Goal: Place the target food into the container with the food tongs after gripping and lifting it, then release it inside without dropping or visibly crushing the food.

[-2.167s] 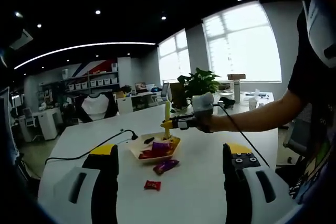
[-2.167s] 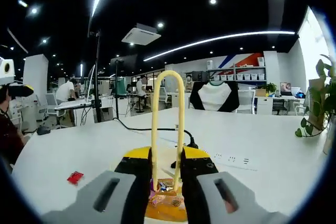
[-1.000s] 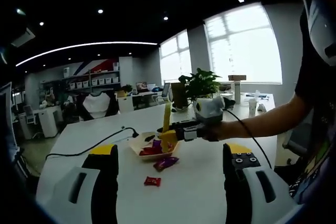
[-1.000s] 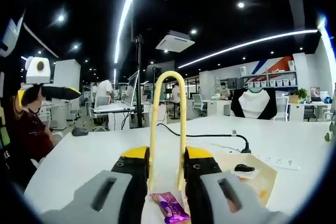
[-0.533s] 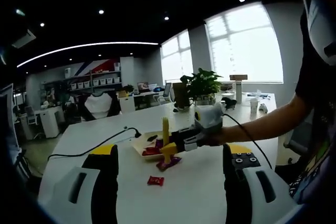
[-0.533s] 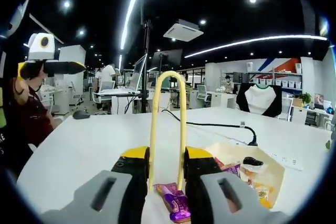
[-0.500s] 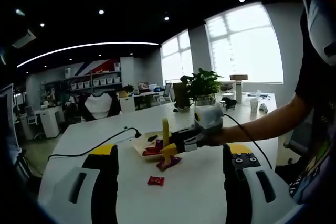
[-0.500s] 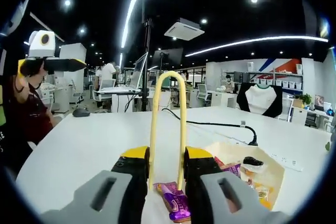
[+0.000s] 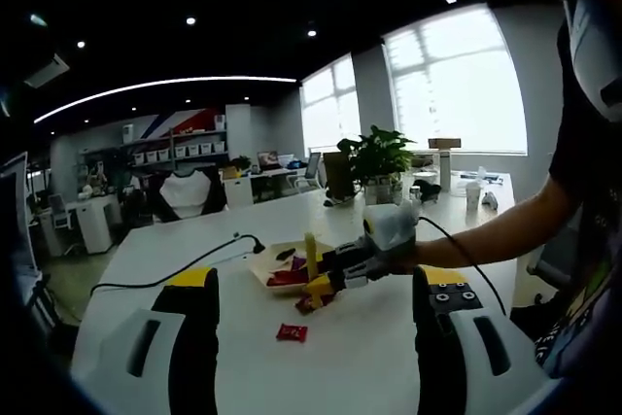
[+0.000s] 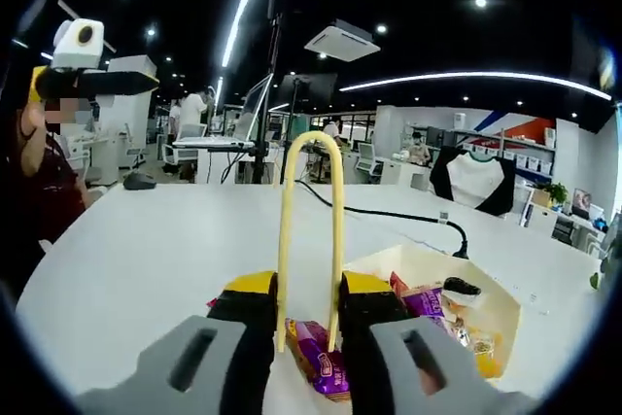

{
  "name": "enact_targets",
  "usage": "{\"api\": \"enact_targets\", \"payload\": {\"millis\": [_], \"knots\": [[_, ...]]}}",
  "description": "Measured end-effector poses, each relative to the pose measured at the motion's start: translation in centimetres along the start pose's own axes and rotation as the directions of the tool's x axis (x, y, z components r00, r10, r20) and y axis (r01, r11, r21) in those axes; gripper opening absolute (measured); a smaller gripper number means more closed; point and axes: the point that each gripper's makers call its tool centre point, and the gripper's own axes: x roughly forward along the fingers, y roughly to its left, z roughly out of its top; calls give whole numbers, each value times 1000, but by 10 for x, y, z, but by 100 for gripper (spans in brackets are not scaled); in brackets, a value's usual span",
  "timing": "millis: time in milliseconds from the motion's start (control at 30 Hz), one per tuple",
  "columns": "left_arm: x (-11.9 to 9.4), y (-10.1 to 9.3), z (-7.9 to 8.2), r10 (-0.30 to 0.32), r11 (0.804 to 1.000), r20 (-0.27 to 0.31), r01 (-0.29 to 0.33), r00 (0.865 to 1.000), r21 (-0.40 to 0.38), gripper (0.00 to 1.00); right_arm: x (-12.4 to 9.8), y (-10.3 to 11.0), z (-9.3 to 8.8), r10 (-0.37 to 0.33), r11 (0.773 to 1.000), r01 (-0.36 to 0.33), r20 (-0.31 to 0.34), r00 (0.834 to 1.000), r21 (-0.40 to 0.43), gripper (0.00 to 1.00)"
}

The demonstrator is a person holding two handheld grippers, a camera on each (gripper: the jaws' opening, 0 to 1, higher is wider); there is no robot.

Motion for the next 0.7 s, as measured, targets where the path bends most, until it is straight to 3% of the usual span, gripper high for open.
{"api": "enact_targets", "payload": {"millis": [367, 567, 633, 700], "knots": [[-2, -4, -1, -4, 1000, 2, 4, 1000, -7, 87, -13, 24, 0, -154, 988, 154, -17, 988, -2, 21], [-4, -5, -1, -2, 1000, -1, 2, 1000, -3, 87, -16, 24, 6, -166, 986, 166, 11, 986, -4, 22], [-5, -5, -1, 0, 1000, -2, 0, 1000, -5, 87, -23, 23, 17, -151, 988, 152, 65, 986, -14, 23], [-5, -4, -3, 3, 1000, -6, -3, 1000, -9, 87, -26, 20, 17, -137, 990, 138, 68, 988, -12, 23]]}}
